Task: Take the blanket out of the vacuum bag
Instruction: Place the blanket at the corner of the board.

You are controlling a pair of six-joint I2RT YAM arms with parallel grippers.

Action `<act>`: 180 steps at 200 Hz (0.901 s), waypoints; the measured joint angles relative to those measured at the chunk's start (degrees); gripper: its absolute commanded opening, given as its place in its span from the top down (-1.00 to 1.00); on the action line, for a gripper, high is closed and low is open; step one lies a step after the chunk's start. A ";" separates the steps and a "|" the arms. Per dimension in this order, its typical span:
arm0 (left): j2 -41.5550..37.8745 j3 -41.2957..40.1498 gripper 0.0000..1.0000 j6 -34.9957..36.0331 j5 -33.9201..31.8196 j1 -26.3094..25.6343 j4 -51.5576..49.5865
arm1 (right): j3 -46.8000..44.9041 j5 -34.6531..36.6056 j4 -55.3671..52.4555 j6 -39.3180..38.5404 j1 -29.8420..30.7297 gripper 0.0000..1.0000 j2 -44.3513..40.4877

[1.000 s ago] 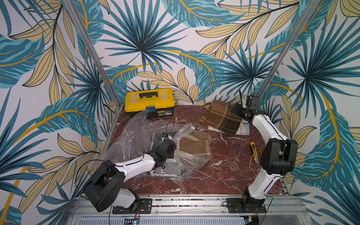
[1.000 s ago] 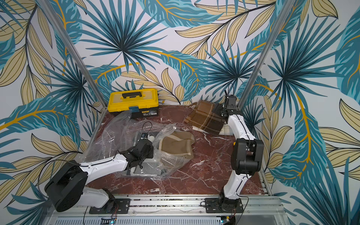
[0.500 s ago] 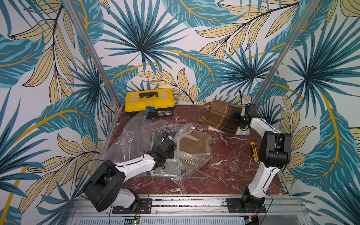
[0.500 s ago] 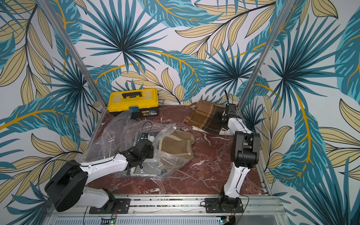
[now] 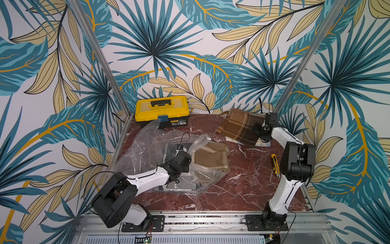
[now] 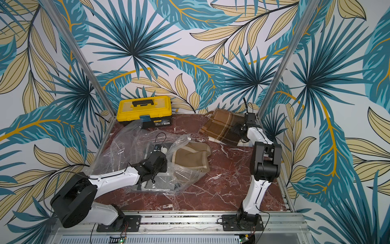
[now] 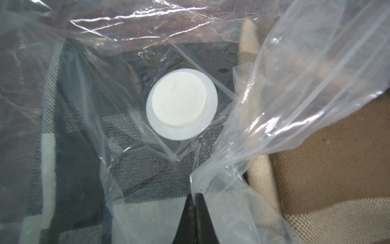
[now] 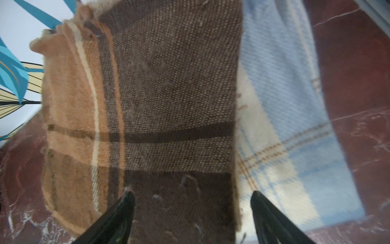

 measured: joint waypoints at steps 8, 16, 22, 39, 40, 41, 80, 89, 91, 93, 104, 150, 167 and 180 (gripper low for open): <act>0.11 0.09 1.00 0.00 0.02 -0.02 0.00 | 0.00 0.68 -0.31 -0.24 -0.13 -0.76 0.00; 0.15 0.17 1.00 0.00 0.02 -0.04 0.00 | 0.00 1.14 -0.50 -0.46 -0.22 -0.76 0.02; 0.17 0.22 1.00 0.00 0.00 -0.09 0.00 | 0.02 1.11 -0.50 -0.61 -0.28 -0.75 0.11; 0.17 0.31 1.00 0.00 0.00 -0.22 -0.04 | 0.26 0.00 0.15 -0.87 -0.57 -0.69 0.94; 0.17 0.31 1.00 0.00 0.00 -0.22 -0.04 | 0.31 -0.15 0.28 -0.83 -0.59 -0.69 1.05; 0.17 0.33 1.00 0.00 0.00 -0.22 -0.04 | 0.31 -0.26 0.31 -0.83 -0.59 -0.68 1.09; 0.17 0.35 1.00 0.00 -0.20 -0.33 -0.11 | 1.03 -5.40 3.34 -0.42 -1.09 -0.52 5.53; 0.17 0.35 1.00 0.00 -0.22 -0.35 -0.13 | 1.11 -6.62 4.17 -0.09 -1.16 -0.42 6.25; 0.17 0.35 1.00 0.00 -0.22 -0.35 -0.13 | 1.16 -6.93 4.37 -0.11 -1.20 -0.39 6.40; 0.17 0.35 1.00 0.00 -0.24 -0.37 -0.13 | 1.20 -7.26 4.55 -0.13 -1.20 -0.37 6.54; 0.17 0.35 1.00 0.00 -0.26 -0.39 -0.17 | 1.27 -8.61 5.33 0.39 -1.38 -0.29 6.88; 0.17 0.37 1.00 0.02 -0.44 -0.59 -0.20 | 1.29 -12.17 7.76 1.14 -1.57 -0.27 6.88; 0.17 0.39 1.00 0.02 -0.42 -0.66 -0.20 | 1.36 -12.59 7.61 1.07 -1.57 -0.17 6.88; 0.20 0.39 1.00 0.02 -0.42 -0.70 -0.20 | 1.40 -12.81 7.50 0.85 -1.57 0.13 6.88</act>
